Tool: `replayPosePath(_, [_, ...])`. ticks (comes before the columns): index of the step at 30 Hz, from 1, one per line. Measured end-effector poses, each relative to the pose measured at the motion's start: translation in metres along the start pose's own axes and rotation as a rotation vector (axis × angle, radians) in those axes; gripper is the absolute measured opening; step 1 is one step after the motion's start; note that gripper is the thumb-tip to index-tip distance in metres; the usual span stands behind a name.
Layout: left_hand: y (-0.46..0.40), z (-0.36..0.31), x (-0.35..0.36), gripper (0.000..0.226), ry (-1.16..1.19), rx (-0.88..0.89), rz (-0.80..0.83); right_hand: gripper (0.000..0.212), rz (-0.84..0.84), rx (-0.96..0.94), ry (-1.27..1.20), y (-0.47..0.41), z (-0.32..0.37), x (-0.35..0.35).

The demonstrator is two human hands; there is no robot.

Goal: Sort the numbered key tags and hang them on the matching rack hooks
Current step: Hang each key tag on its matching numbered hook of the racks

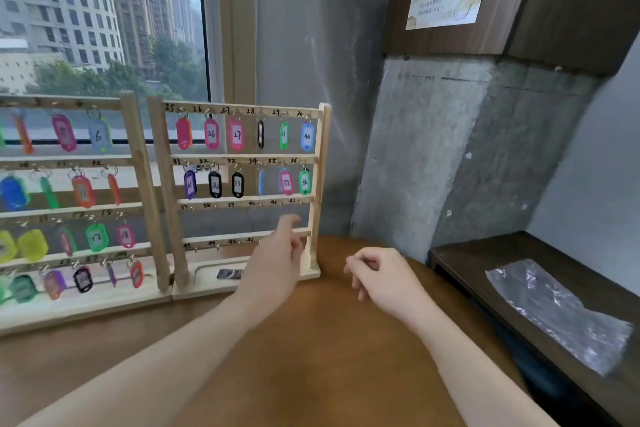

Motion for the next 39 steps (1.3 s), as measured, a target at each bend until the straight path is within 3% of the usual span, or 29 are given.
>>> replayPosePath(4, [0.067,-0.003,0.037,0.039,-0.04,-0.002,0.299,0.029,-0.036,0.038,-0.041,0.066,-0.027,-0.011])
replayPosePath(8, [0.132,-0.022,0.068,0.031,0.068,-0.006,0.571,0.028,-0.103,0.127,-0.079,0.134,-0.066,-0.019])
replayPosePath(12, [0.181,-0.038,0.087,0.02,0.118,-0.036,0.715,0.029,-0.126,0.21,-0.063,0.182,-0.098,-0.017])
replayPosePath(15, [0.207,-0.045,0.104,0.029,0.112,-0.087,0.803,0.031,-0.151,0.211,0.051,0.202,-0.111,-0.017])
replayPosePath(20, [0.225,-0.047,0.109,0.027,0.059,-0.164,0.714,0.02,-0.008,0.262,0.403,0.208,-0.12,0.004])
replayPosePath(25, [0.225,-0.048,0.112,0.029,0.111,-0.206,0.668,0.028,0.09,0.267,0.592,0.206,-0.111,0.016])
replayPosePath(28, [0.226,-0.049,0.115,0.036,0.078,-0.154,0.691,0.03,0.129,0.294,0.573,0.205,-0.114,0.026])
replayPosePath(32, [0.226,-0.046,0.115,0.024,0.066,-0.116,0.738,0.031,0.156,0.333,0.538,0.202,-0.118,0.03])
replayPosePath(39, [0.223,-0.036,0.107,0.015,0.121,-0.149,0.622,0.021,0.188,0.318,0.436,0.194,-0.115,0.035])
Point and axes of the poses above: each hand's wrist, its own y-axis away from the middle knuckle, its own x-axis out of the palm, z = x × y, the point moved 8 cm from there along -y, towards the middle knuckle, and after that the axes turned 3 degrees about x, right-handed, at the moved point
